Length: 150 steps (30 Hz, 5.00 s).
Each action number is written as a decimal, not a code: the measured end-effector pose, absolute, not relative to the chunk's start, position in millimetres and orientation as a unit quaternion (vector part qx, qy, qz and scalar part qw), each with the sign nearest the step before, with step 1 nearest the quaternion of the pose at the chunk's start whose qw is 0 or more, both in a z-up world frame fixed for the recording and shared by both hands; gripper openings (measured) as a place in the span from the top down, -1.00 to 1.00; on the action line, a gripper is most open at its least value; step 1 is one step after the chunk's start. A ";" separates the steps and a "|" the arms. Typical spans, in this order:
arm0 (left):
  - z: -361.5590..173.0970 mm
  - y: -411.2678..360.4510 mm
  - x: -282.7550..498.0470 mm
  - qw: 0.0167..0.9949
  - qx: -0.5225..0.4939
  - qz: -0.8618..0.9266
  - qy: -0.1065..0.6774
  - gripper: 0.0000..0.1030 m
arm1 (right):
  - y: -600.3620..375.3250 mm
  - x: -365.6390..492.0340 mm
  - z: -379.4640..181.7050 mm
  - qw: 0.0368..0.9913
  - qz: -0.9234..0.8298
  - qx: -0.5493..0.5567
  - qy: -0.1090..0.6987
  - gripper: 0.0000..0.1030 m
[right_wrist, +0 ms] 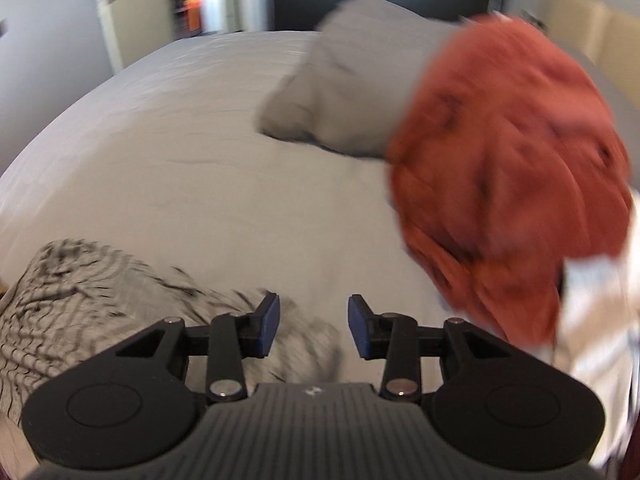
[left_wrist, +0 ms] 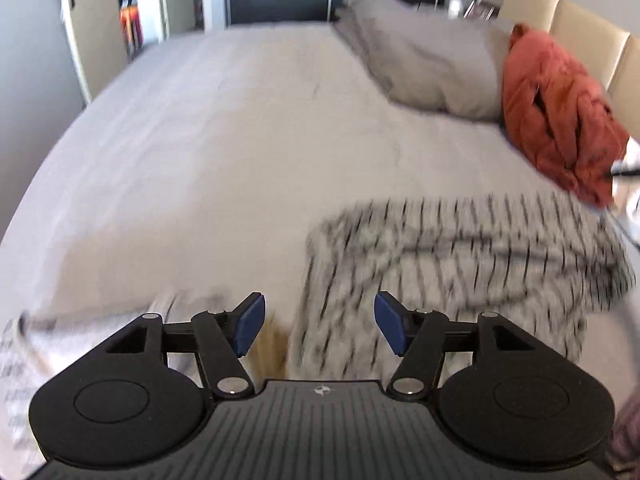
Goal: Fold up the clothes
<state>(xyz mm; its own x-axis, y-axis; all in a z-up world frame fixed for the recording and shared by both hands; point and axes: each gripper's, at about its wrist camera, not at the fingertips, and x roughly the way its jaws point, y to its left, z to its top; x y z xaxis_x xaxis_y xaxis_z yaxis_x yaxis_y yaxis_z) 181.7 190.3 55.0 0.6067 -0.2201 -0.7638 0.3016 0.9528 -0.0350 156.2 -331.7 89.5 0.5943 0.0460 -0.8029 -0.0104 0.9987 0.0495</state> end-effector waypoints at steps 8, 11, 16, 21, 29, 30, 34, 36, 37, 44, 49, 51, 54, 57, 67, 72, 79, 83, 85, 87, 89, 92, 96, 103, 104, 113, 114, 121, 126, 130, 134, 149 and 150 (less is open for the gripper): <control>1.8 153.5 265.1 0.885 0.082 -0.160 0.430 -0.26 | -394.2 143.6 43.2 0.885 -0.035 0.100 0.454 0.19; -22.1 150.6 285.5 0.877 0.071 -0.163 0.446 -0.26 | -407.1 150.1 33.1 0.884 -0.038 0.110 0.453 0.17; -55.8 150.2 305.6 0.863 0.042 -0.154 0.479 -0.25 | -417.1 169.5 9.0 0.874 -0.020 0.133 0.466 0.10; -74.8 145.9 314.5 0.852 0.020 -0.134 0.506 0.05 | -405.8 190.9 -15.7 0.864 0.013 0.165 0.475 0.05; -78.9 146.5 322.0 0.857 0.013 -0.101 0.505 0.45 | -363.2 251.2 -34.1 0.860 0.075 0.208 0.460 0.04; -79.0 144.6 322.3 0.857 0.018 -0.099 0.505 0.47 | -354.3 257.8 -37.5 0.859 0.082 0.200 0.464 0.04; -78.7 140.4 323.4 0.858 0.028 -0.096 0.504 0.51 | -318.3 276.5 -57.7 0.838 0.121 0.179 0.501 0.10; -78.1 141.5 323.7 0.858 0.028 -0.097 0.503 0.54 | -301.1 275.5 -61.9 0.837 0.125 0.131 0.516 0.60; -77.3 142.0 324.2 0.858 0.027 -0.096 0.504 0.55 | -297.3 273.5 -60.9 0.840 0.126 0.113 0.515 0.75; -52.6 150.6 320.1 0.871 0.020 -0.067 0.487 0.58 | -311.8 242.0 -2.6 0.882 0.071 0.095 0.456 0.87; -20.5 179.5 304.6 0.891 -0.004 -0.028 0.453 0.59 | -330.2 207.5 48.3 0.912 -0.007 0.076 0.404 0.87; -8.9 193.2 298.0 0.897 -0.020 -0.017 0.441 0.59 | -344.1 192.1 68.9 0.920 -0.052 0.073 0.381 0.87; 6.0 211.0 291.5 0.904 -0.046 0.000 0.425 0.60 | -368.4 163.9 96.4 0.929 -0.112 0.071 0.345 0.87; 17.1 225.2 288.9 0.908 -0.072 0.013 0.413 0.60 | -397.9 133.2 122.3 0.931 -0.180 0.066 0.311 0.87; -0.9 234.0 293.5 0.886 -0.072 0.018 0.458 0.60 | -490.3 49.5 127.3 0.871 -0.330 0.078 0.355 0.87; -15.7 233.4 291.9 0.871 -0.053 -0.001 0.488 0.58 | -493.9 7.1 79.4 0.840 -0.331 0.095 0.420 0.87; -26.6 235.4 286.6 0.855 -0.048 -0.020 0.515 0.45 | -493.6 -13.9 28.4 0.800 -0.309 0.131 0.497 0.65; -22.6 239.0 284.7 0.859 -0.062 -0.034 0.507 -0.05 | -488.7 6.5 44.6 0.826 -0.287 0.116 0.470 0.09; -22.5 238.9 286.5 0.860 -0.065 -0.036 0.505 -0.05 | -487.3 21.8 53.7 0.842 -0.268 0.108 0.455 0.09; -22.8 238.4 288.6 0.862 -0.072 -0.040 0.500 -0.05 | -484.6 43.3 54.7 0.859 -0.233 0.116 0.442 0.08; -24.0 237.6 291.4 0.861 -0.080 -0.046 0.500 -0.05 | -478.4 67.0 48.9 0.868 -0.206 0.122 0.434 0.03; -26.5 236.3 297.5 0.858 -0.080 -0.050 0.504 -0.06 | -471.9 111.4 29.9 0.872 -0.176 0.126 0.438 -0.03; -30.4 239.7 302.4 0.848 -0.082 -0.074 0.519 -0.13 | -465.9 163.8 0.2 0.869 -0.174 0.105 0.451 -0.06; -34.0 259.3 304.3 0.842 -0.122 -0.104 0.515 -0.18 | -482.1 198.1 -43.5 0.845 -0.182 0.138 0.483 0.67; -34.6 262.8 305.1 0.843 -0.135 -0.104 0.511 -0.21 | -481.4 195.3 -43.0 0.848 -0.183 0.139 0.477 0.69; -43.9 258.0 322.5 0.851 -0.165 -0.062 0.494 0.11 | -471.2 160.8 24.7 0.880 -0.214 0.073 0.419 0.80; -44.8 255.3 324.2 0.853 -0.160 -0.058 0.493 0.20 | -472.5 157.2 36.4 0.883 -0.219 0.065 0.410 0.80; -33.6 246.6 326.1 0.872 -0.150 -0.048 0.463 0.59 | -477.7 154.1 128.4 0.905 -0.250 0.016 0.343 0.80; -14.9 251.2 322.5 0.894 -0.171 -0.033 0.414 0.60 | -488.5 174.7 159.7 0.897 -0.312 -0.014 0.313 0.81; -14.7 254.0 324.7 0.897 -0.177 -0.020 0.405 0.60 | -502.4 196.5 147.0 0.882 -0.341 -0.023 0.326 0.81; -25.1 249.7 328.5 0.892 -0.158 -0.018 0.423 0.60 | -509.9 203.5 113.2 0.880 -0.318 -0.008 0.354 0.77; -35.8 236.4 328.3 0.887 -0.116 -0.011 0.446 0.59 | -532.6 93.2 21.1 0.873 -0.232 0.106 0.416 0.26; -35.8 235.8 328.5 0.887 -0.114 -0.010 0.447 0.59 | -536.8 87.5 11.5 0.868 -0.234 0.125 0.421 0.26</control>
